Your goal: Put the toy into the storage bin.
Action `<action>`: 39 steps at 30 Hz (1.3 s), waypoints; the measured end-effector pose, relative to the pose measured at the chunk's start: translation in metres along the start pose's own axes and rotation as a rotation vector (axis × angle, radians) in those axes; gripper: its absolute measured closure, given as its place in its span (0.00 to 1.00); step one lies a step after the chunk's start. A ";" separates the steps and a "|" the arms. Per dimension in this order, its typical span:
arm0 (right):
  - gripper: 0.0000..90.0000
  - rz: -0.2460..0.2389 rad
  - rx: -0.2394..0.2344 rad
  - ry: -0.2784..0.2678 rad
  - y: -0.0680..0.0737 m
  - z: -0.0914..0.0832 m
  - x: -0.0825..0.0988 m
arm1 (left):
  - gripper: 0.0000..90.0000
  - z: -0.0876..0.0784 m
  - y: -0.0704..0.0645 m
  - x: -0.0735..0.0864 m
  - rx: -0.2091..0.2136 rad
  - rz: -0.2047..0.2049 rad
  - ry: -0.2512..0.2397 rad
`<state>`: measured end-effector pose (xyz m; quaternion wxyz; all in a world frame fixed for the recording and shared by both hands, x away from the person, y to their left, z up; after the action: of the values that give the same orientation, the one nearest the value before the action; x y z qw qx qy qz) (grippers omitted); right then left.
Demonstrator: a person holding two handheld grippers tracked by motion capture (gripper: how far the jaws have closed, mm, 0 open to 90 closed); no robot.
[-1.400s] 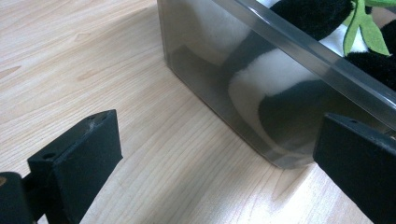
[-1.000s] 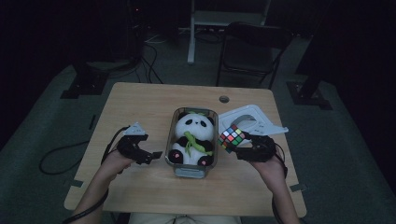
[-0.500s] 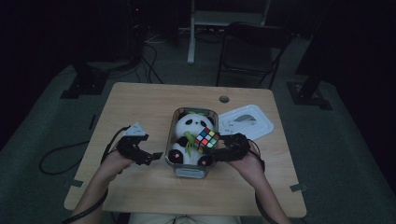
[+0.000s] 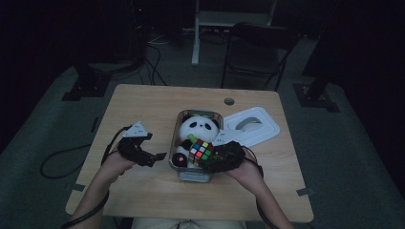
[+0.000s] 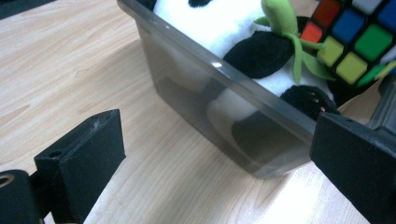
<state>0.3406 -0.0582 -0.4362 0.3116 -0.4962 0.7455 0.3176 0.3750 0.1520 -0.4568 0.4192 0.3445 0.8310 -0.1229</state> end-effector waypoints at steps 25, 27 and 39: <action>0.34 0.013 -0.118 -0.043 -0.002 -0.005 -0.010 | 0.06 -0.013 -0.038 -0.033 0.064 0.102 -0.054; 0.38 0.013 -0.102 -0.076 -0.001 -0.012 -0.015 | 0.06 -0.013 -0.043 -0.037 0.089 0.109 -0.062; 1.00 0.003 -0.015 -0.062 -0.003 -0.014 -0.016 | 0.73 -0.002 -0.077 -0.056 0.157 0.177 -0.099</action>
<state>0.3463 -0.0611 -0.4160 0.3301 -0.4873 0.7339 0.3391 0.3444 0.0706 -0.4184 0.4408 0.4418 0.7633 -0.1671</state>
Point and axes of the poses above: each handheld gripper's, and its own axes: z roughly forward along the jaws, x roughly out of its underside, y roughly to its left, the point moved 8 cm from there along z, roughly forward along the jaws, and after that the axes turned 13 degrees about -x, right-handed, at the moved point
